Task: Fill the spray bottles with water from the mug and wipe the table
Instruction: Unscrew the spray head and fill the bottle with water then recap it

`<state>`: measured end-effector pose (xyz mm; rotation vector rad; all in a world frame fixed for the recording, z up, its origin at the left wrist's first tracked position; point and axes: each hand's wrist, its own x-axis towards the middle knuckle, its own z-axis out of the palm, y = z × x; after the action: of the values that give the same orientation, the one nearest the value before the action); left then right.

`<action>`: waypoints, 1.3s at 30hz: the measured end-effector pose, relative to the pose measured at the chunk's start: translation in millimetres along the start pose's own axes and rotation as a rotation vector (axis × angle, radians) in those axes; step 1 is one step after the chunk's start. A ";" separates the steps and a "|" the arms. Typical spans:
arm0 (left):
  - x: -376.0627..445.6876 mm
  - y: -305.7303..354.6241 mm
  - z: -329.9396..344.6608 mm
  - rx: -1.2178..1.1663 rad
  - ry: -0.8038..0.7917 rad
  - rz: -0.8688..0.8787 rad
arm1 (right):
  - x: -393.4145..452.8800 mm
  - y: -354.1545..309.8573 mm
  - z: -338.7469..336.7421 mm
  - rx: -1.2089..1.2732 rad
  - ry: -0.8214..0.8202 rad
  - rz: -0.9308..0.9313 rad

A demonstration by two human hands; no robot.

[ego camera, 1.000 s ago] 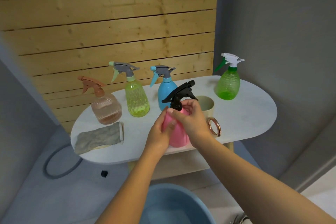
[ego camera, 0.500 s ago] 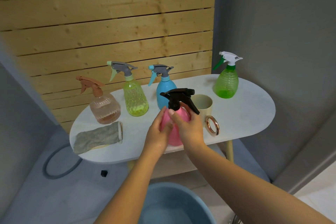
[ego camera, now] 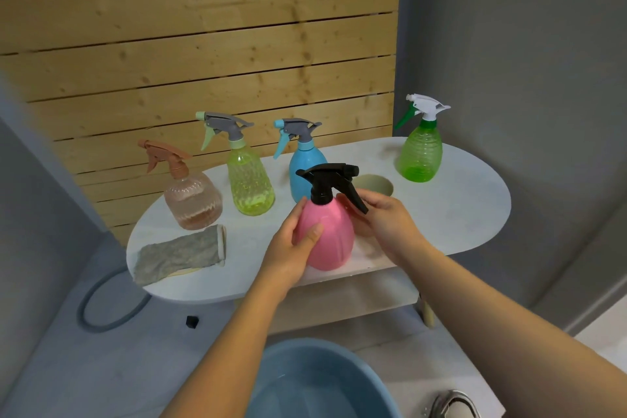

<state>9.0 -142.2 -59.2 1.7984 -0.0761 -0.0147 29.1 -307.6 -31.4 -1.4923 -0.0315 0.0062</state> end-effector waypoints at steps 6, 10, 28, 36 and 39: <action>1.6 2.7 1.0 0.047 -0.008 0.005 | 17.8 -16.4 -11.0 -0.061 -0.194 0.088; 3.3 0.3 0.1 0.038 -0.017 0.002 | 1.4 -20.8 2.0 -0.273 -0.068 -0.047; 7.5 13.7 -6.9 0.120 -0.165 -0.026 | 21.0 -32.4 5.2 -0.035 -0.451 0.098; 10.4 2.7 0.2 0.099 -0.014 -0.012 | 17.5 -25.9 17.3 -0.140 -0.277 -0.016; 8.6 6.5 1.6 0.092 0.006 -0.011 | 13.8 -24.6 21.3 -0.157 -0.211 -0.039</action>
<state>17.3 -145.7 -53.0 1.8906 -0.0637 -0.0133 42.0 -288.0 -5.0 -1.6429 -0.2359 0.1319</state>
